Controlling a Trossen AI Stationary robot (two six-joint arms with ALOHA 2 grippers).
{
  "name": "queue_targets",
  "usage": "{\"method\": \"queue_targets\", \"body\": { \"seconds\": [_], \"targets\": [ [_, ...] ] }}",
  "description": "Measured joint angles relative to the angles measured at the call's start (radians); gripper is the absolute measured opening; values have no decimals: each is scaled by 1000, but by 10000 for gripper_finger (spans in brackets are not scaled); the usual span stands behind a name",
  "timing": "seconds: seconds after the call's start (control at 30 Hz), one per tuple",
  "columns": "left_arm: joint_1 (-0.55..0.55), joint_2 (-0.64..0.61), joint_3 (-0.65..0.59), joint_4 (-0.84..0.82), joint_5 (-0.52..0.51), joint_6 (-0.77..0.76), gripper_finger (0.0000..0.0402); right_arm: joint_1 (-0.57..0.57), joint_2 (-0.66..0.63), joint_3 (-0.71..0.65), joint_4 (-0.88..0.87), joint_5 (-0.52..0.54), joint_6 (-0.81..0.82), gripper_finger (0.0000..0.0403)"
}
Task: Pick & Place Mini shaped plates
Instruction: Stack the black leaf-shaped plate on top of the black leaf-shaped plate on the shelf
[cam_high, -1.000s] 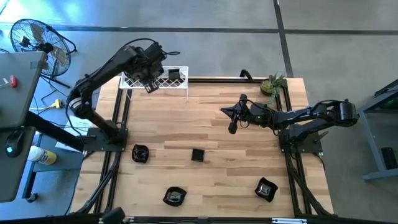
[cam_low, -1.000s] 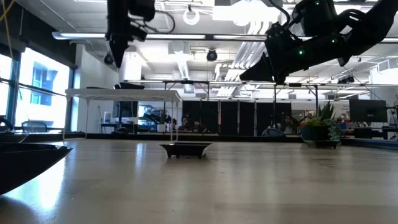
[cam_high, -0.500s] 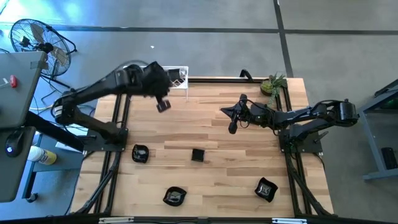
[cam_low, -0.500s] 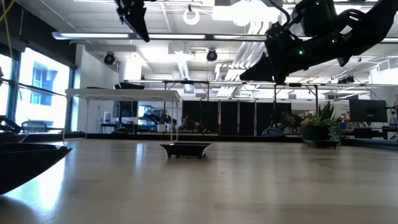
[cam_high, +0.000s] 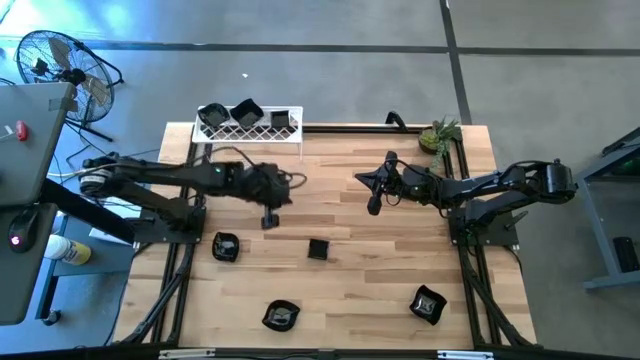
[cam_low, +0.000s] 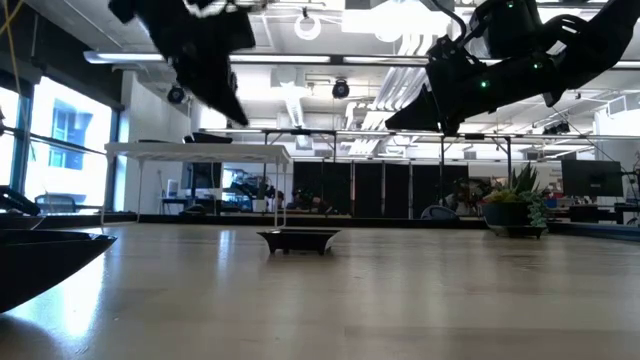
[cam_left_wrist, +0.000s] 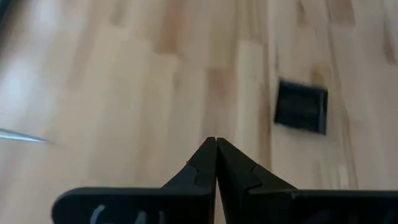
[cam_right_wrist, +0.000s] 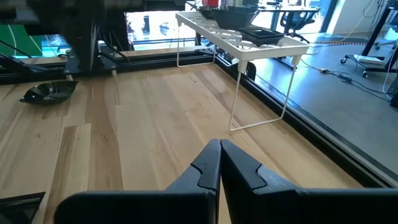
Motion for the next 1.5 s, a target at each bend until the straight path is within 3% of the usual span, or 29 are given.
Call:
{"method": "queue_targets", "body": {
  "seconds": [0.37, 0.5, 0.73, 0.87, 1.0, 1.27, 1.5],
  "targets": [
    [-15, 193, -3, 46, 170, -13, 1, 0, 0, 0, -8, 0, 0, 5],
    [-52, 191, 44, -88, 166, -34, 1, 0, 0, 0, -9, 0, 0, 6],
    [-191, 189, 135, -546, 104, -141, 1, 0, 0, 0, -16, -5, 0, 3],
    [-269, 190, 141, -650, 114, -155, 1, -1, 0, 0, -27, -8, -4, 6],
    [-333, 190, 141, -686, 110, -73, 23, 0, 0, 0, -42, -8, -18, 3],
    [-410, 264, 142, -653, -15, 230, 87, 0, 0, 0, -44, -8, -19, 6],
    [-431, 360, 141, -673, 58, 410, 92, 0, 0, 0, -55, -8, -35, 2]
  ]
}}
